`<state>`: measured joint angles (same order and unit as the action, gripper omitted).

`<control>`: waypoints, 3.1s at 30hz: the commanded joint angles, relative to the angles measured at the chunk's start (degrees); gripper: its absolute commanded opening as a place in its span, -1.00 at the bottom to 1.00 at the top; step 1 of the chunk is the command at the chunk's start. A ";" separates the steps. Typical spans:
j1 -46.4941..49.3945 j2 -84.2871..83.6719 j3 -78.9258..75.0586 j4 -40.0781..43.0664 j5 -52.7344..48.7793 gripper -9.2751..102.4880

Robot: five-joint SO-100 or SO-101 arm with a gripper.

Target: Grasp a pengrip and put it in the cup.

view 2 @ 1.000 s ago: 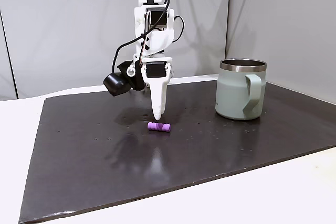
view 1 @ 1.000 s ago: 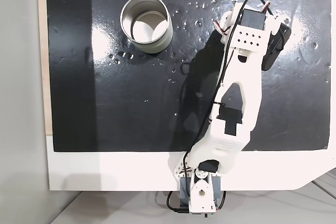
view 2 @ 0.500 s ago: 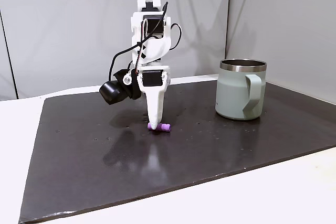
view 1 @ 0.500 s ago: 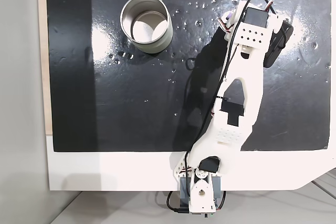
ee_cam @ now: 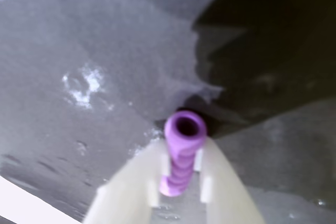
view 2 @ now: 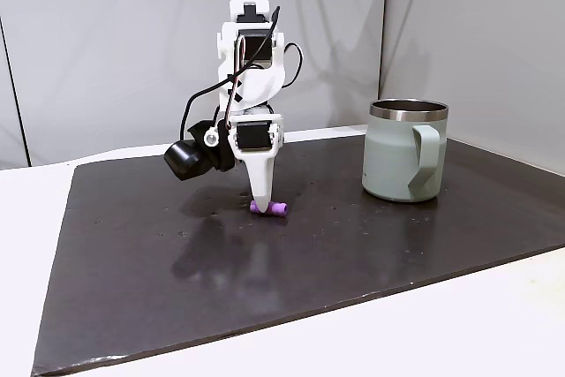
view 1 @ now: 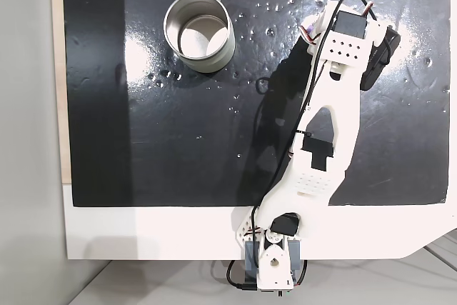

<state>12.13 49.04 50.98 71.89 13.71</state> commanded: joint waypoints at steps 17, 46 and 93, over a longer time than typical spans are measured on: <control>-3.60 16.70 -5.19 7.82 -1.23 -0.83; -30.06 34.28 -2.37 5.80 9.40 -0.83; -35.51 34.54 -1.14 8.35 6.68 -0.35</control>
<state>-22.06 79.98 50.01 79.72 20.65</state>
